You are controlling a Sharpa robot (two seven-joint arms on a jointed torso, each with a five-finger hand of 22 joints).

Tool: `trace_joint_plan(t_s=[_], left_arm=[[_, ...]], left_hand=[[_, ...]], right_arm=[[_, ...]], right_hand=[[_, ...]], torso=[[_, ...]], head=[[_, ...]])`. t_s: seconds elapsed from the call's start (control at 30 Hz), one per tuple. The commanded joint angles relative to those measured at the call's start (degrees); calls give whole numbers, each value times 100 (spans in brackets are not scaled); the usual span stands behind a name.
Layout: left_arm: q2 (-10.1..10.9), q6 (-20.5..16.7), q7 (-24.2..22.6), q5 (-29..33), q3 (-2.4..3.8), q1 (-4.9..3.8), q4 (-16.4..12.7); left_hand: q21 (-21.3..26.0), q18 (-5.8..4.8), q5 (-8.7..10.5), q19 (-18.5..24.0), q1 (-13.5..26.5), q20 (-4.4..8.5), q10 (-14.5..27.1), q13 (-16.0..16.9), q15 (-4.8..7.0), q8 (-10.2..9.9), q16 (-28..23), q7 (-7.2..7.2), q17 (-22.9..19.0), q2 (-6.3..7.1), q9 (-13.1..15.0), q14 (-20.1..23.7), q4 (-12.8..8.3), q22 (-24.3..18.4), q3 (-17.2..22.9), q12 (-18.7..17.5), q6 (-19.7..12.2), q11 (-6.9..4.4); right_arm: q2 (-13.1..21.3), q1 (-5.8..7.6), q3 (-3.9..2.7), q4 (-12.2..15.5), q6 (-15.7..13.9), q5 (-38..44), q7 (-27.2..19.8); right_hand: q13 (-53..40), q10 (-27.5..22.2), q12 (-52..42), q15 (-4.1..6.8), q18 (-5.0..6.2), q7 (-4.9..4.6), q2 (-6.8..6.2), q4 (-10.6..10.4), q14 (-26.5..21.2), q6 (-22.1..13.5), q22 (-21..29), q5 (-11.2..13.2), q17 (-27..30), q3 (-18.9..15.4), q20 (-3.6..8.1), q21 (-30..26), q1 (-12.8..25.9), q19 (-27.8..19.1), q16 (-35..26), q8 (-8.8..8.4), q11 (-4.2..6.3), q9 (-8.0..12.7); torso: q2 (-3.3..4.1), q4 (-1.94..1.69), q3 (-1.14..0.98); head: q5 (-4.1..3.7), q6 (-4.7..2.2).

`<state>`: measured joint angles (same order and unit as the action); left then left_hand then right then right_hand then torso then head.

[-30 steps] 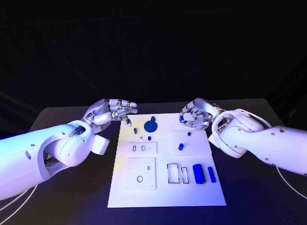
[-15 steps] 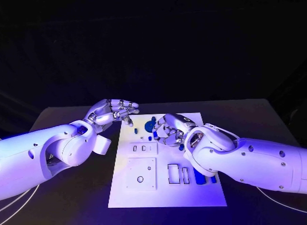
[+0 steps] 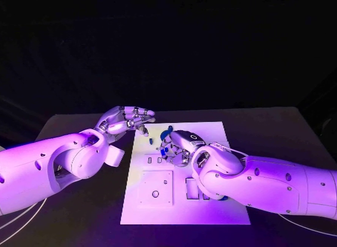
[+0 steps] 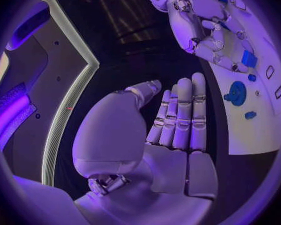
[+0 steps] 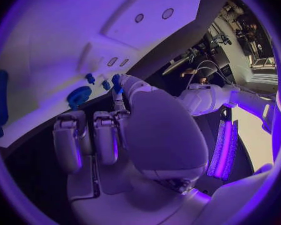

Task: Assemble the parts on the task board

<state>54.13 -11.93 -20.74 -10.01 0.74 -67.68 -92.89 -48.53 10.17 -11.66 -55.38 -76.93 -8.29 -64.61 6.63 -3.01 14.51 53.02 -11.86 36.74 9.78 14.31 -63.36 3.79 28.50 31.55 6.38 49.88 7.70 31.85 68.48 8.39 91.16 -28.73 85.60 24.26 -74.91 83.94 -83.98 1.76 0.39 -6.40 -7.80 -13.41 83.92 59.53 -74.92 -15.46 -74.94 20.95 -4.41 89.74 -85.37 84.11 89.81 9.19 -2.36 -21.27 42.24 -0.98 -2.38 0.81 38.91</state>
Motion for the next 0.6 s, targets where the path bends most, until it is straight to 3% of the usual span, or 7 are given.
trace_joint_plan(t_s=[0.03, 0.6], left_arm=[[-15, 92, -27, -10, 4, -8, -7], [-50, 106, -19, -15, 4, -8, 27]], left_hand=[[-29, 30, 4, 43, -52, -6, -14, 7, -1, 29, 20, 20, -8, 4, 9, 27, 6, 5, 39, 14, 4, -21], [-37, 30, 5, 48, -50, -6, -15, 7, 1, 30, 21, 19, -10, 6, 11, 27, 2, 11, 40, 14, 5, -21]], right_arm=[[-52, -36, 5, -48, 130, 255, 142], [-175, -134, 37, -185, 456, 256, 205]], right_hand=[[-1078, 238, 6, 15, -39, -17, -21, 16, 608, 44, -1508, -15, -1506, 34, 21, 26, 46, 589, 19, 199, 43, -147], [-1087, 245, 0, 6, -39, -25, -149, -9, 608, 1, -1508, 92, -1506, 38, 12, 26, 258, 589, 19, 231, 35, -164]], torso=[[4, 3, -3], [-1, 9, 7]], head=[[11, 16], [8, 62]])
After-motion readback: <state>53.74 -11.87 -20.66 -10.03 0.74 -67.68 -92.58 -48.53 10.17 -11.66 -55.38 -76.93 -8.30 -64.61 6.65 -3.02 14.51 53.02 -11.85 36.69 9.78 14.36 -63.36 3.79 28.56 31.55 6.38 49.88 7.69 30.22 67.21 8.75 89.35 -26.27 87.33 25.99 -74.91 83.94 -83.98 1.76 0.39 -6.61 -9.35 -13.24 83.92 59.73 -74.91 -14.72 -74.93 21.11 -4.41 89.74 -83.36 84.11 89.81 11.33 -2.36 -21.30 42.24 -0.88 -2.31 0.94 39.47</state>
